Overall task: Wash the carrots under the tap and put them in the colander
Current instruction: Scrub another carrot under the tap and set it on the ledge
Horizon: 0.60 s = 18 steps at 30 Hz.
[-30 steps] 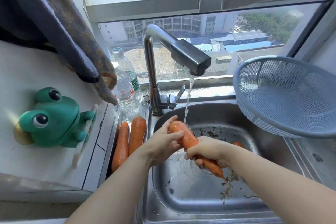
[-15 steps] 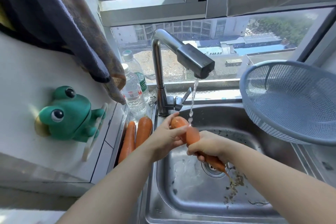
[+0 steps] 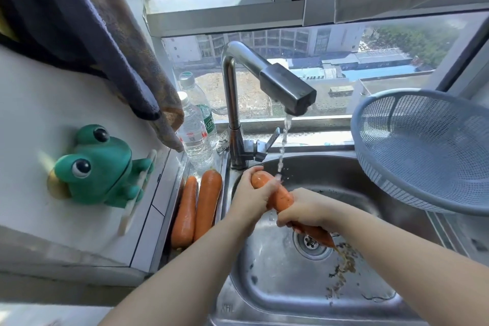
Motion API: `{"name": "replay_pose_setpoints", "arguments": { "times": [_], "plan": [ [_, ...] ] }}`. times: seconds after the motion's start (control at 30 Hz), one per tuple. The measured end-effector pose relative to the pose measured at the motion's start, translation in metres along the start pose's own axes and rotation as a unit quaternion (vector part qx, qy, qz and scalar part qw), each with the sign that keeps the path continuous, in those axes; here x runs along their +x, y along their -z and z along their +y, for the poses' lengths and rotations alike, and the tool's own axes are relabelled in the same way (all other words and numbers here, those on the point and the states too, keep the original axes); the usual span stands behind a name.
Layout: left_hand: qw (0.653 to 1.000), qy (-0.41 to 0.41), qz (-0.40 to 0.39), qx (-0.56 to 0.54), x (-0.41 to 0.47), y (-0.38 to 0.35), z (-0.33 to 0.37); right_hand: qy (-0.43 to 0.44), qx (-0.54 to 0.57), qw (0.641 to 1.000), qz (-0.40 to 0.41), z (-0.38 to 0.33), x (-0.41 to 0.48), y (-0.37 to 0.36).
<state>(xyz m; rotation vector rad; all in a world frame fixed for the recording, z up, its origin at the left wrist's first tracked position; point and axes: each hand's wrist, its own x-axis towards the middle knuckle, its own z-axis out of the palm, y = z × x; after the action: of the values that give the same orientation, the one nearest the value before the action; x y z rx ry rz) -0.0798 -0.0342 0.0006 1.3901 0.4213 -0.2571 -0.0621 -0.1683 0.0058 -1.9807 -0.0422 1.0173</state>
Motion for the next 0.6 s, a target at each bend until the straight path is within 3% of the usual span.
{"name": "replay_pose_setpoints", "arguments": {
  "times": [0.1,0.23,0.4,0.6],
  "plan": [
    [1.000,0.022,-0.011,0.013,0.001,-0.003,0.001,-0.010,0.001,1.000,-0.005,0.000,-0.002,0.000],
    [0.979,0.096,-0.124,-0.129,0.001,0.016,0.007,-0.024,0.008,1.000,-0.015,0.000,-0.005,0.005],
    [0.995,0.061,-0.050,-0.065,-0.002,0.003,0.002,-0.015,-0.020,1.000,0.007,-0.002,-0.004,-0.001],
    [0.986,0.084,-0.116,-0.086,-0.001,0.018,0.003,-0.019,-0.016,1.000,0.005,-0.001,-0.004,0.001]
  ]
}}
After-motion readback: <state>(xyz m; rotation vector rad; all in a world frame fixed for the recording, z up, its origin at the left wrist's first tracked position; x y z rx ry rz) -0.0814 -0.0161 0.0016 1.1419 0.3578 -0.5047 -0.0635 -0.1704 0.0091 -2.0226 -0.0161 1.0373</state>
